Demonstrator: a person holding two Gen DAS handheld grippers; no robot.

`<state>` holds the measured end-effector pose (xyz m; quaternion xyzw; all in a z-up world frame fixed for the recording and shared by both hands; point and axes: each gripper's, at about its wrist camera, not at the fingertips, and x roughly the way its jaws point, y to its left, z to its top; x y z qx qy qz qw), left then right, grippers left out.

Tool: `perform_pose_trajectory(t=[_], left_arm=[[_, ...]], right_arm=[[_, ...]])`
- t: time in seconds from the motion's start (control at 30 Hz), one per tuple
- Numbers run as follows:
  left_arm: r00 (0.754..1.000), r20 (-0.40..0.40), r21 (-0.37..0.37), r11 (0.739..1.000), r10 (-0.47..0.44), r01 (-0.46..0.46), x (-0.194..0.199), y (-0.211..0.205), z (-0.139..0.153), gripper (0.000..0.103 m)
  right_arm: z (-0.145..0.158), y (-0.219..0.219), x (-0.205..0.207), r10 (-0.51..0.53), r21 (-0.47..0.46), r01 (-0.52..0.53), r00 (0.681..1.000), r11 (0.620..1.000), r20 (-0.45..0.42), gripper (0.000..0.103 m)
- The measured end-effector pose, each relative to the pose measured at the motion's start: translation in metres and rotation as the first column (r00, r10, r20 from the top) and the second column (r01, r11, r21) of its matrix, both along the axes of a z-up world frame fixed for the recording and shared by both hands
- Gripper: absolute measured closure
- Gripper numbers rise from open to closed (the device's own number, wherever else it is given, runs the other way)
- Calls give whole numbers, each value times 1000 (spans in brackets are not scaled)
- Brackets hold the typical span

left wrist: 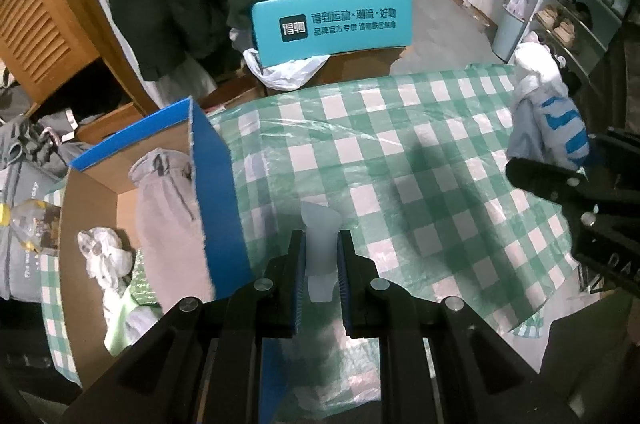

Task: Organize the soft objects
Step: 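Lift and carry the cloth over the box with the right tool while left carries the white piece, then open the right tool over the box while left releases the white piece inside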

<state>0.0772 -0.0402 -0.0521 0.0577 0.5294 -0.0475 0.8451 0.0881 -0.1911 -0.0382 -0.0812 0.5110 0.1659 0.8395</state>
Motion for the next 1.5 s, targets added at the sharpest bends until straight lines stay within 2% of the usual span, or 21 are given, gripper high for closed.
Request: perform_pose_trajectory(t=[0.63,1.5], left_arm=[[997,75,0,999,32,-32,-26,26,29,88],[983,76,-44,985,169,-166,-44,107,30,88]], right_arm=[[24,35,-19,86,42,-88,995,995,45,64],[25,131,-22,255,104,-256,967,961,17,64]])
